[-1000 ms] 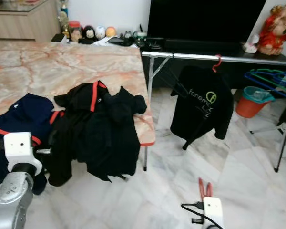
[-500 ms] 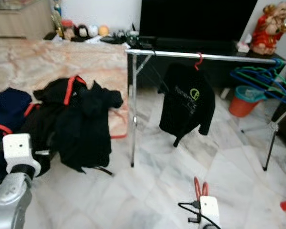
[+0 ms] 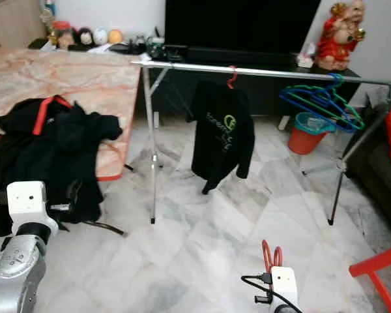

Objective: Hang hanger

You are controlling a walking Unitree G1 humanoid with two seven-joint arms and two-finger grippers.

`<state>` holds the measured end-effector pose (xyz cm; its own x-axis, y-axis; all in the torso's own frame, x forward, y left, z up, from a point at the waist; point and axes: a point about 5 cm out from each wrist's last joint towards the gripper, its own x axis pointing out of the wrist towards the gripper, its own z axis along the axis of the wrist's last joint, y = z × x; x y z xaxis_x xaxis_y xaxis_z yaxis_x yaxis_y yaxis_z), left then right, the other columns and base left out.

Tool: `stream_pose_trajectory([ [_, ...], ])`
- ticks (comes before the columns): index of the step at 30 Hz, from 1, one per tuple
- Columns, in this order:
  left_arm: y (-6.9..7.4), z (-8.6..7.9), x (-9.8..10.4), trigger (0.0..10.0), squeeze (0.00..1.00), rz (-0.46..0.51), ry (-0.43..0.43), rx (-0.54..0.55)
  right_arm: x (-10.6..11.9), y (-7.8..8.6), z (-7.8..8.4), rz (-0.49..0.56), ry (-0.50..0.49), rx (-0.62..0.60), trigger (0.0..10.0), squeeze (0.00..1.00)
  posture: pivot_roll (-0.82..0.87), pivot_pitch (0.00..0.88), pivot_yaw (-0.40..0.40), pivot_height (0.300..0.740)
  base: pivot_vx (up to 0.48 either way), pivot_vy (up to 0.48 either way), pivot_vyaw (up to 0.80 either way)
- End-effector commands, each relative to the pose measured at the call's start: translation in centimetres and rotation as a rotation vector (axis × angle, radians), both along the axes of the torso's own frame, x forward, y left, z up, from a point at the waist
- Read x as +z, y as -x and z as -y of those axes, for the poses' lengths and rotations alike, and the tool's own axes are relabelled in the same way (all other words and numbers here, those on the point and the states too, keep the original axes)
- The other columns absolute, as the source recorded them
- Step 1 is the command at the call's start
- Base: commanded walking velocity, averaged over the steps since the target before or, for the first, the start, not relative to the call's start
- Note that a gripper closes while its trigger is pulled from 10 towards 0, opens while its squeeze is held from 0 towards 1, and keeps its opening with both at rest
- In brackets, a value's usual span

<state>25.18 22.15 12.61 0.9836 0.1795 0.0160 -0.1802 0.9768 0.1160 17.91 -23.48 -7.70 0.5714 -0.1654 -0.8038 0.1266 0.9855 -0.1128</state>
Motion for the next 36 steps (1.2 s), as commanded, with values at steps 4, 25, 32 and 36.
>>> stream_pose_trajectory([
  [4, 0.0, 0.5, 0.2, 10.0, 0.0, 0.01, 0.0, -0.021, 0.2, 0.1, 0.9, -0.001, 0.024, 0.004, 10.0, 0.0, 0.11, 0.0, -0.08, 0.74, 0.0, -0.352, 0.0],
  [25, -0.2, 1.0, -0.5, 10.0, 0.0, -0.031, 0.023, -0.066, 0.2, 0.1, 1.0, 0.005, 0.019, -0.012, 10.0, 0.0, 0.11, 0.0, -0.085, 0.74, 0.0, -0.246, 0.08],
  [32, -0.3, 1.2, -0.8, 10.0, 0.0, -0.069, 0.001, -0.116, 0.3, 0.0, 1.1, 0.013, 0.029, -0.019, 10.0, 0.0, 0.11, 0.0, -0.089, 0.74, 0.0, 0.0, 0.0],
  [36, -0.4, 1.5, -1.0, 10.0, 0.0, -0.086, -0.02, -0.159, 0.4, -0.1, 1.1, 0.017, 0.035, -0.016, 10.0, 0.0, 0.11, 0.0, -0.09, 0.74, 0.0, 0.0, 0.0],
])
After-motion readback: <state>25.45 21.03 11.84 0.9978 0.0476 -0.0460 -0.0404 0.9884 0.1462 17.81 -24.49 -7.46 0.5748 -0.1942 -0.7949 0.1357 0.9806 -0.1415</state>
